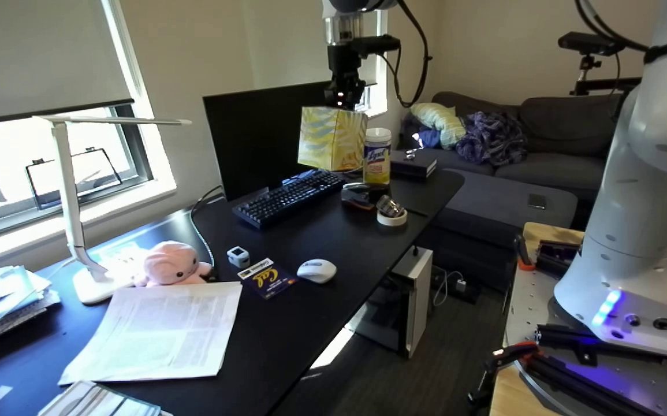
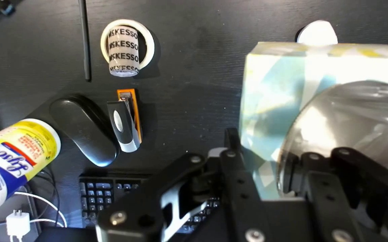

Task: Move the box to the left

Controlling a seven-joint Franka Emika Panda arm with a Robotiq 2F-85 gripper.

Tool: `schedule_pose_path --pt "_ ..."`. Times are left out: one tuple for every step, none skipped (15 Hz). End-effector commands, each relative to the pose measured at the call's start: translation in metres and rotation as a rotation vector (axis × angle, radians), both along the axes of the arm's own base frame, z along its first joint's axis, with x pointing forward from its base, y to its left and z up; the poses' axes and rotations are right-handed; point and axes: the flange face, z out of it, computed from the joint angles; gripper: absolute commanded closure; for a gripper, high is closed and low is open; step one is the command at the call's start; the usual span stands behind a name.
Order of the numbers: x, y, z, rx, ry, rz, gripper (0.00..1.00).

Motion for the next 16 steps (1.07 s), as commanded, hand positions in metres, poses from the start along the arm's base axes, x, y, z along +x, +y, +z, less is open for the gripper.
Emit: schedule_pose_path --pt "0.011 0.087 0.0 -0.066 -0.044 0.152 0.96" --pt "0.015 0.112 -0.004 -0.101 -0.048 0.208 0.96" --pt "0.015 0.143 -0.007 -0.109 -0.05 0.275 0.96" --pt "0.014 0.177 -0.013 -0.137 -0.054 0.334 0.96" --pt "0.013 0.21 -0.02 -0.158 -0.056 0.398 0.96" --pt "0.014 0.238 -0.029 -0.185 -0.055 0.458 0.96" --pt "0.013 0.263 -0.036 -0.207 -0.06 0.524 0.96" --pt "0.02 0.282 -0.045 -0.243 -0.085 0.57 0.96" --pt "0.022 0.297 -0.047 -0.229 -0.124 0.626 0.96" --pt "0.029 0.294 -0.046 -0.167 -0.173 0.638 0.96" --pt "0.01 0.297 -0.046 -0.197 -0.116 0.597 0.94" --pt "0.016 0.303 -0.051 -0.182 -0.143 0.61 0.94" --pt "0.02 0.303 -0.054 -0.177 -0.153 0.614 0.94" --pt "0.024 0.299 -0.054 -0.177 -0.153 0.614 0.94" --pt "0.026 0.296 -0.053 -0.178 -0.155 0.614 0.96" --pt "0.031 0.306 -0.058 -0.172 -0.147 0.615 0.96"
